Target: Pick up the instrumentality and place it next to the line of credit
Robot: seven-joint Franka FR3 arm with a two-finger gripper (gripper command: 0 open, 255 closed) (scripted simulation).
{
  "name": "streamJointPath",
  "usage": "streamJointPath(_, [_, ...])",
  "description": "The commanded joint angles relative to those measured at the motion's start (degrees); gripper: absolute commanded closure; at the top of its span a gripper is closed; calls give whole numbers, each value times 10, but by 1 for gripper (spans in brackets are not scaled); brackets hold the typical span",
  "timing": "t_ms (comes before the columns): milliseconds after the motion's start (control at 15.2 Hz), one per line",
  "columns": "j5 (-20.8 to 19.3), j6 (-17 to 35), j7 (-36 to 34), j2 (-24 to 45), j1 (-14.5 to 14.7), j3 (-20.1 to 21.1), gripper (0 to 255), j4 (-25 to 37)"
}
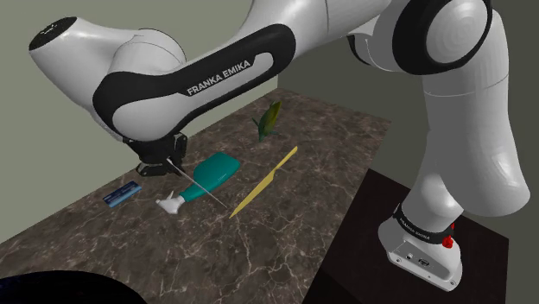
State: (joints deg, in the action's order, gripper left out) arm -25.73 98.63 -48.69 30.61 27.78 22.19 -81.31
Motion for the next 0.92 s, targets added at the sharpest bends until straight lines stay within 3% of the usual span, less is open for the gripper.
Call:
streamJointPath(0, [-2,14,-5,3,-1,-1,255,-12])
streamJointPath(858, [-16,70,-25,28,-2,-7,255,-48])
